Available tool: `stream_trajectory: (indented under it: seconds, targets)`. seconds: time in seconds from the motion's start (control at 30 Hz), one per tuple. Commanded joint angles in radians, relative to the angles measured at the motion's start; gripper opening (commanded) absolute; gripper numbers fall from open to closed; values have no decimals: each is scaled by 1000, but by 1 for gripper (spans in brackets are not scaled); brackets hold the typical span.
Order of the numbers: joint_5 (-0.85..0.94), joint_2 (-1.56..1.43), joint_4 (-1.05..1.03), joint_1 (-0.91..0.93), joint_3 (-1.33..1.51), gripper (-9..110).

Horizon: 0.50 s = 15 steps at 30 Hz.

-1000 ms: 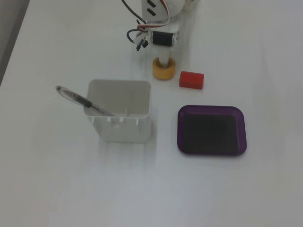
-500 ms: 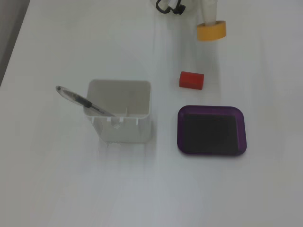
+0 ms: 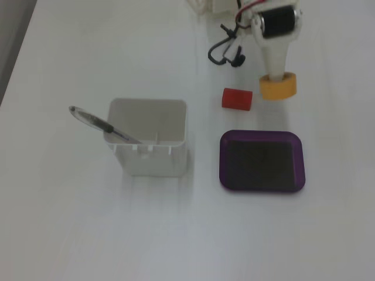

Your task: Grab up the yellow tape and put it in the box.

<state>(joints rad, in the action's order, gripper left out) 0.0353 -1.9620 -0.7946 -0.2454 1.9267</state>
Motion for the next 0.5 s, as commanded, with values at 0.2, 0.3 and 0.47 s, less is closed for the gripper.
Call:
stream_trajectory:
  seconds: [0.2,0.3,0.47]
  targets:
    - [9,341,149,3,-190,-1]
    - [15,431,149,28,-256,-1]
    - [6,572,143,133,-376,-1]
